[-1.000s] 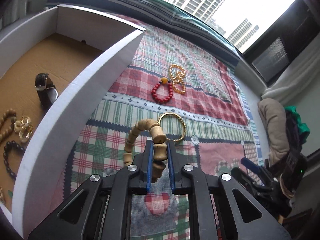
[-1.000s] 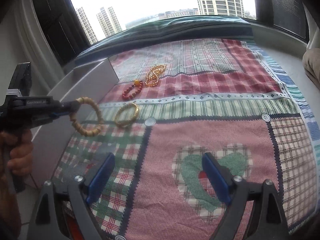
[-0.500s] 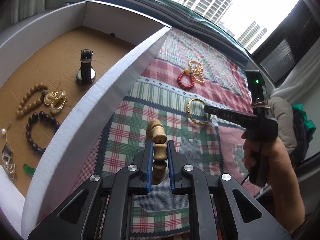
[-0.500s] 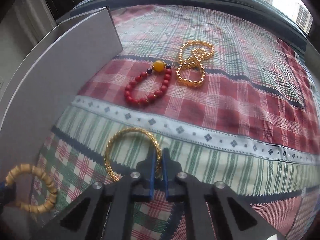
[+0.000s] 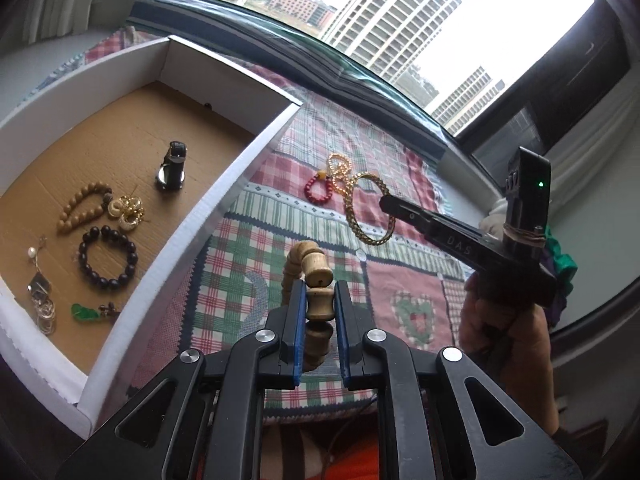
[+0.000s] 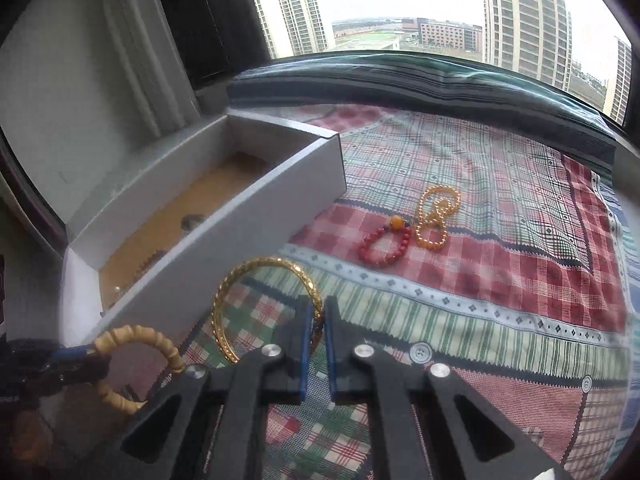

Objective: Organize jewelry
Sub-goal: 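Grasp the large pale wooden bead bracelet with the left tool while the right tool grasps the gold bangle, then lower the bracelet into the white box with the left tool while the right tool releases the bangle there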

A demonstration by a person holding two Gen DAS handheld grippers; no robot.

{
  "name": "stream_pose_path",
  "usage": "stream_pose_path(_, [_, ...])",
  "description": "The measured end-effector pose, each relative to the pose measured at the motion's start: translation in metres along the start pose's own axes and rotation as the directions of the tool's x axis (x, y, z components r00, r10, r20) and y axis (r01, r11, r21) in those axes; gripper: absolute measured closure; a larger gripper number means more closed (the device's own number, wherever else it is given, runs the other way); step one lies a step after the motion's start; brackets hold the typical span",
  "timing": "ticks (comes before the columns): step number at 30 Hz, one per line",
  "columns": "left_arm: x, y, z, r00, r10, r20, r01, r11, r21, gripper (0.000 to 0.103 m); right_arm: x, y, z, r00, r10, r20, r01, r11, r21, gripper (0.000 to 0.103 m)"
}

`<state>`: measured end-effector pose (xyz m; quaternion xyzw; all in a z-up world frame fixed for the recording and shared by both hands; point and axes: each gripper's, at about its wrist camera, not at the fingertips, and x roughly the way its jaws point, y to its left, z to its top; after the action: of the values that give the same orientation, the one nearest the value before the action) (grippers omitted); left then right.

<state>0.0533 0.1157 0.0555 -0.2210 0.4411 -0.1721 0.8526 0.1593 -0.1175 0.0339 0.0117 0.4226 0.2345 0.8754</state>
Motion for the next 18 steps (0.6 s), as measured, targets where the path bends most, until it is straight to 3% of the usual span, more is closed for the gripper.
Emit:
stream_pose_path(4, [-0.051, 0.013, 0.015, 0.997, 0.017, 0.077, -0.017, 1.0, -0.006, 0.091, -0.012, 0.049, 0.02, 0.993, 0.102, 0.056, -0.098, 0.993, -0.067, 0.096])
stream_pose_path(7, [-0.082, 0.039, 0.028, 0.981, 0.117, 0.153, -0.114, 0.993, -0.033, 0.091, -0.01, 0.088, 0.034, 0.983, 0.169, 0.07, -0.16, 0.98, -0.118, 0.096])
stream_pose_path(11, [-0.092, 0.091, 0.043, 0.937, 0.29, 0.193, -0.27, 0.955, -0.125, 0.091, 0.005, 0.138, 0.042, 0.976, 0.212, 0.056, -0.197, 0.961, -0.193, 0.096])
stream_pose_path(14, [-0.083, 0.134, 0.054, 0.901, 0.401, 0.165, -0.37, 0.91, -0.187, 0.091, 0.021, 0.168, 0.044, 0.969, 0.245, 0.026, -0.233, 0.945, -0.231, 0.096])
stream_pose_path(18, [-0.061, 0.175, 0.06, 0.852, 0.511, 0.112, -0.483, 0.852, -0.203, 0.091, 0.047, 0.205, 0.041, 0.958, 0.281, -0.047, -0.283, 0.921, -0.269, 0.096])
